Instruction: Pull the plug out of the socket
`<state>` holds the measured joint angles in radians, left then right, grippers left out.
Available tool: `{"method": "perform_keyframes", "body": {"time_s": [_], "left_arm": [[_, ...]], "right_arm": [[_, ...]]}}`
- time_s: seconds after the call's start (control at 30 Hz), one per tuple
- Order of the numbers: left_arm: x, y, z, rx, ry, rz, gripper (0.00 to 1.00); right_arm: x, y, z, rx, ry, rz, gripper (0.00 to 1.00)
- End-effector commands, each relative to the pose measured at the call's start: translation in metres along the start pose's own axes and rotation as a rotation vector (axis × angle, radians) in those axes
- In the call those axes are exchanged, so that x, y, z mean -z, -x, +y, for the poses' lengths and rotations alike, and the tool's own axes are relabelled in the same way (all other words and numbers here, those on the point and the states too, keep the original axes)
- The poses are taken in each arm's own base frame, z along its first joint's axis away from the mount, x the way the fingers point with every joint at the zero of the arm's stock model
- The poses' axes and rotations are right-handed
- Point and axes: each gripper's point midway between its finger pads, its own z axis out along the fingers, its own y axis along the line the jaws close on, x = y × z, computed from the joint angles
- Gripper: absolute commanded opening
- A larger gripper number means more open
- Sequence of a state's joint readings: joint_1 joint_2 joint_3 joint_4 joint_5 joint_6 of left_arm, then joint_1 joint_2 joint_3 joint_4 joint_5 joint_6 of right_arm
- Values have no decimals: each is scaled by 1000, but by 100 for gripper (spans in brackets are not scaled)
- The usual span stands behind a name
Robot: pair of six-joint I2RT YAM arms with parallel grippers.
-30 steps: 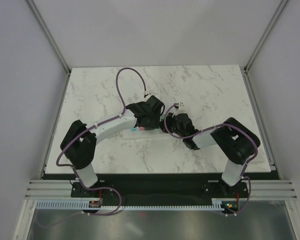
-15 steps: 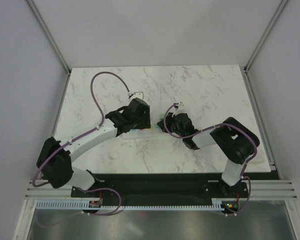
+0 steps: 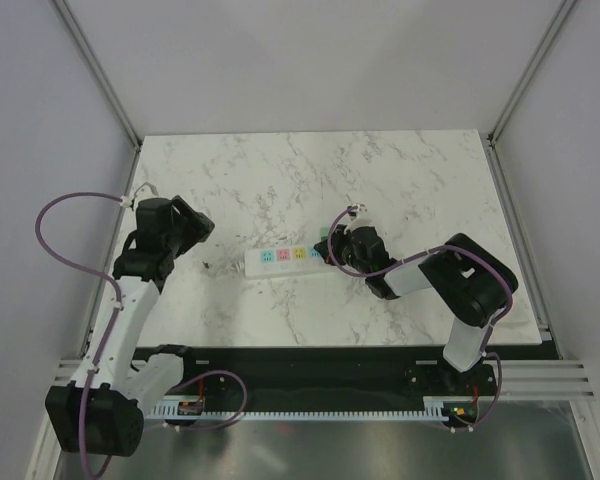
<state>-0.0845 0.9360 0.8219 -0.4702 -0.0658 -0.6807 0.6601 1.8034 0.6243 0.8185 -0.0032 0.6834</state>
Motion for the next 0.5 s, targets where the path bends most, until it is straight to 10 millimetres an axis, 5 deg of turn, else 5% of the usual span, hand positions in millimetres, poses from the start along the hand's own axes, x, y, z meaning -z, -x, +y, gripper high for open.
{"method": "perform_keyframes", "body": {"time_s": [0.0,0.1,0.17,0.23,0.47], "left_arm": [[-10,38,21,113,154,-147,2],[-18,51,31,218,205,-251,2],[-29,75,19,174,144,-352,2],[-39,85,34,171,224,-422,2],[-104,101,55,23,384,-456,2]], "right_arm": [[9,-39,-35,34,-102,119,0],[11,-36,-33,37,-95,110,0],[11,-34,-32,37,-91,104,0],[11,-33,-31,38,-88,99,0],[12,-32,-29,37,-81,92,0]]}}
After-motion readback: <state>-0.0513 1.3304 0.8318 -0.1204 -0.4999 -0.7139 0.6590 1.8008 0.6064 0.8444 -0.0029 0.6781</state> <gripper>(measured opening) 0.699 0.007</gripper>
